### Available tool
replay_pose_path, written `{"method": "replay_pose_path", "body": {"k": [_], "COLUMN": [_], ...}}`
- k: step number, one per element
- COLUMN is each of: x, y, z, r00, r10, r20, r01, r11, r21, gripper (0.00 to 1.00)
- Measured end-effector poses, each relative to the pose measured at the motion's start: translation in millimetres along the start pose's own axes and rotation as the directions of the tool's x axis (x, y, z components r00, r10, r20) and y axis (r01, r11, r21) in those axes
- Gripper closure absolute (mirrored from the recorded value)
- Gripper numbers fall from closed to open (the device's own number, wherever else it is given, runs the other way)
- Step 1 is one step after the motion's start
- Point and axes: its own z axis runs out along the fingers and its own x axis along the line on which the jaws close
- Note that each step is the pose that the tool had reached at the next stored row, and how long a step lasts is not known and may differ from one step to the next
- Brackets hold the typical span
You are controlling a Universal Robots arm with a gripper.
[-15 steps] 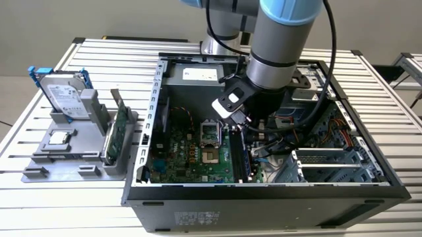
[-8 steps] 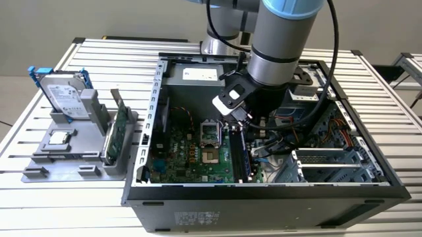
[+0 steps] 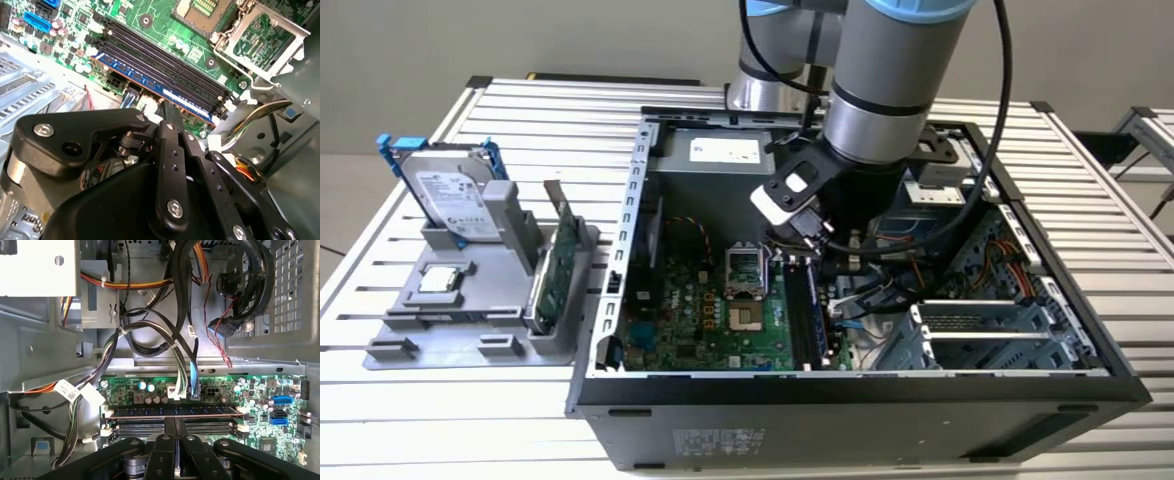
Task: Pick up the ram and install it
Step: 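Press down the ram until it locks into place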
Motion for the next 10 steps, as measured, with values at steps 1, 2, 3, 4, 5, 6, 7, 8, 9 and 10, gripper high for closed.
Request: {"method": "replay_pose_path", "body": {"k": [1, 2, 3, 4, 5, 6, 7, 8, 9, 10], "x": [-0.1, -0.1, -0.2, -0.3, -0.3, -0.4, -0.5, -0.5, -0.6, -0.6], "y": [0.0, 0.0, 0.0, 0.1, 0.1, 0.1, 0.1, 0.1, 0.1, 0.2], "z": [-1.2, -2.3, -3.5, -4.6, -5.7, -6.7, -7.8, -8.8, -9.9, -11.0], "r00": [1.0000, 1.0000, 1.0000, 1.0000, 1.0000, 1.0000, 1.0000, 1.0000, 1.0000, 1.0000], "r10": [0.000, 0.000, 0.000, 0.000, 0.000, 0.000, 0.000, 0.000, 0.000, 0.000], "r20": [0.0000, -0.0001, 0.0000, -0.0001, 0.0000, 0.0000, 0.0000, 0.0000, 0.0001, -0.0001], "r01": [0.000, 0.000, 0.000, 0.000, 0.000, 0.000, 0.000, 0.000, 0.000, 0.000], "r11": [1.0000, 1.0000, 1.0000, 1.0000, 1.0000, 1.0000, 1.0000, 1.0000, 1.0000, 1.0000], "r21": [-0.0001, -0.0001, 0.0000, 0.0000, 0.0001, 0.0002, 0.0002, 0.0002, 0.0002, 0.0002], "gripper": [1.00, 1.00, 1.00, 1.00, 1.00, 1.00, 1.00, 1.00, 1.00, 1.00]}}
